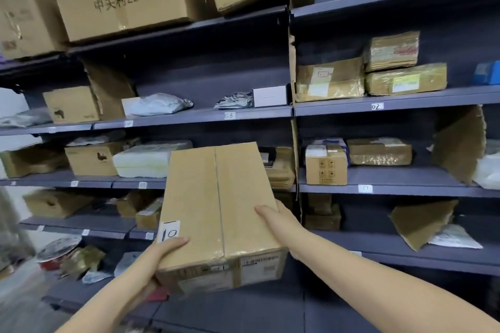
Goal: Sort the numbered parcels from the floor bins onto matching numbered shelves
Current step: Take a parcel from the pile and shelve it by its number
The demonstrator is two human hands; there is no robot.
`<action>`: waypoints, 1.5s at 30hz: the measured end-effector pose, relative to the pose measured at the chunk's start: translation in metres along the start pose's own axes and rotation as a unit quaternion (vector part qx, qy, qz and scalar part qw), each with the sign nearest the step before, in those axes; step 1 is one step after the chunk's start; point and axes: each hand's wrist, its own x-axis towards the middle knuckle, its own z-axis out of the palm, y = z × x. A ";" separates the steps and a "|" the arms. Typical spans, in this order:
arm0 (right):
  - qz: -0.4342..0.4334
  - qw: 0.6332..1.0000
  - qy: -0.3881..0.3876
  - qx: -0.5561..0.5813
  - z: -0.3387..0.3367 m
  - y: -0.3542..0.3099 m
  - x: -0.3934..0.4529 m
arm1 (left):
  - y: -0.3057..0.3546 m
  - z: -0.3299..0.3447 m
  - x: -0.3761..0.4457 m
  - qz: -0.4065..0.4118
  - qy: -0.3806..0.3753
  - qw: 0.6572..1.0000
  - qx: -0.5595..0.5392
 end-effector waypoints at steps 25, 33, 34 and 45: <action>0.016 0.997 0.059 0.053 0.014 -0.087 0.214 | 0.129 -0.026 0.237 0.058 -0.089 0.985 -0.134; -0.006 0.986 0.139 0.095 -0.016 -0.096 0.243 | 0.144 0.007 0.313 0.051 -0.192 0.974 -0.107; -0.008 0.983 0.151 0.102 -0.018 -0.097 0.247 | 0.145 0.012 0.321 0.056 -0.203 0.972 -0.107; -0.032 0.959 0.229 0.164 -0.038 -0.092 0.271 | 0.149 0.055 0.391 0.052 -0.319 0.944 -0.065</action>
